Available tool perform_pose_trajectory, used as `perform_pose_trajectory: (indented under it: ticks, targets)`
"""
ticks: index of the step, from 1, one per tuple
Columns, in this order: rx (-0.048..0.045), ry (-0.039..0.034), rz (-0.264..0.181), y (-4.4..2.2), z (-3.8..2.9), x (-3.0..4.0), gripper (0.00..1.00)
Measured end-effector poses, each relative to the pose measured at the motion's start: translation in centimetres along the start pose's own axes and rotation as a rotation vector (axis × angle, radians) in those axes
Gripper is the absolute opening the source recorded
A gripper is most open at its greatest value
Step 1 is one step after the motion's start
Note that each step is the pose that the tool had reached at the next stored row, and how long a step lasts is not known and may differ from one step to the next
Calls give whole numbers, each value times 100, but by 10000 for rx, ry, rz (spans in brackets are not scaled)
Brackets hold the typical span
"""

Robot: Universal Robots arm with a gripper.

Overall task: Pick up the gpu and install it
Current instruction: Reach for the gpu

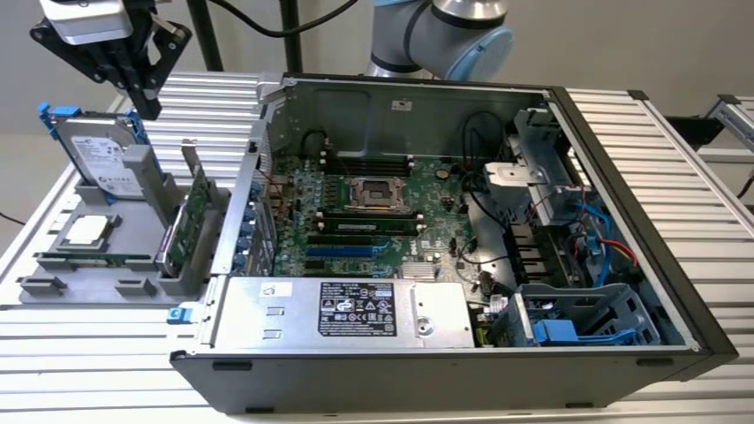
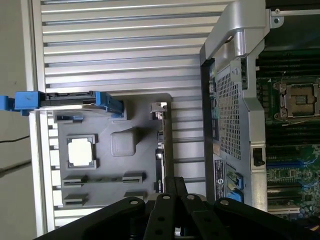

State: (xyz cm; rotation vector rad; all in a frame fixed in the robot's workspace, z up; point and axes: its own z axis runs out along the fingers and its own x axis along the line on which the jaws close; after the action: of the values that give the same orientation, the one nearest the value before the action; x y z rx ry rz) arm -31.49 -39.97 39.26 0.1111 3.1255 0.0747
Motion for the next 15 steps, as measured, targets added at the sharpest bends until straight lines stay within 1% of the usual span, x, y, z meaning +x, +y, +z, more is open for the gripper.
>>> perform_pose_trajectory:
  ticks: [15]
  targets:
    - [-1, 0, 0, -4, -1, 57, 0]
